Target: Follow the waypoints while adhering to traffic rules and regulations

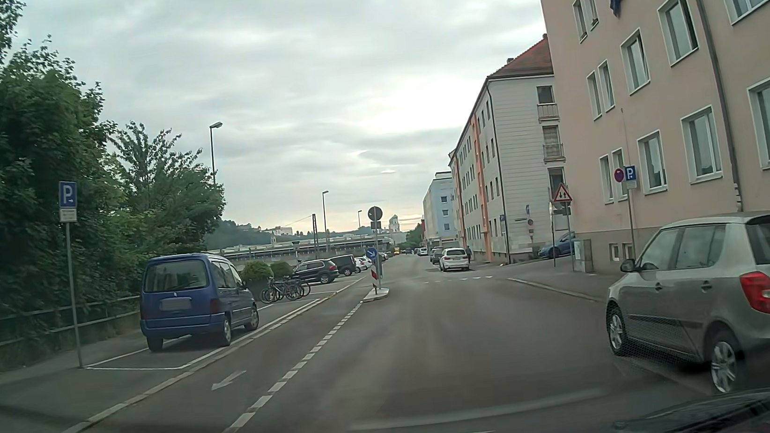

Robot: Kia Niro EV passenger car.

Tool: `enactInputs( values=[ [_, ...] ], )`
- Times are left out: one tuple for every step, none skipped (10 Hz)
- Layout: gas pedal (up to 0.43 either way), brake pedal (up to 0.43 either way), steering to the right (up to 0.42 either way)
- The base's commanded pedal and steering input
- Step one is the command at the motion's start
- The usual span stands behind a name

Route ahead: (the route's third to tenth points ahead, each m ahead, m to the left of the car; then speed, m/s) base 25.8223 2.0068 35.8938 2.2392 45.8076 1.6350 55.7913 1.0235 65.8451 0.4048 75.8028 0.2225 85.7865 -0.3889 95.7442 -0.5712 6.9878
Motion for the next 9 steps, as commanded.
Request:
enactInputs(
  values=[
    [0.0, 0.0, 0.011],
    [0.0, 0.0, 0.012],
    [0.0, 0.0, 0.013],
    [0.0, 0.0, 0.015],
    [0.0, 0.0, 0.02],
    [0.0, 0.0, 0.023],
    [0.0, 0.0, 0.025],
    [0.0, 0.0, 0.027],
    [0.0, 0.0, 0.029]
  ],
)
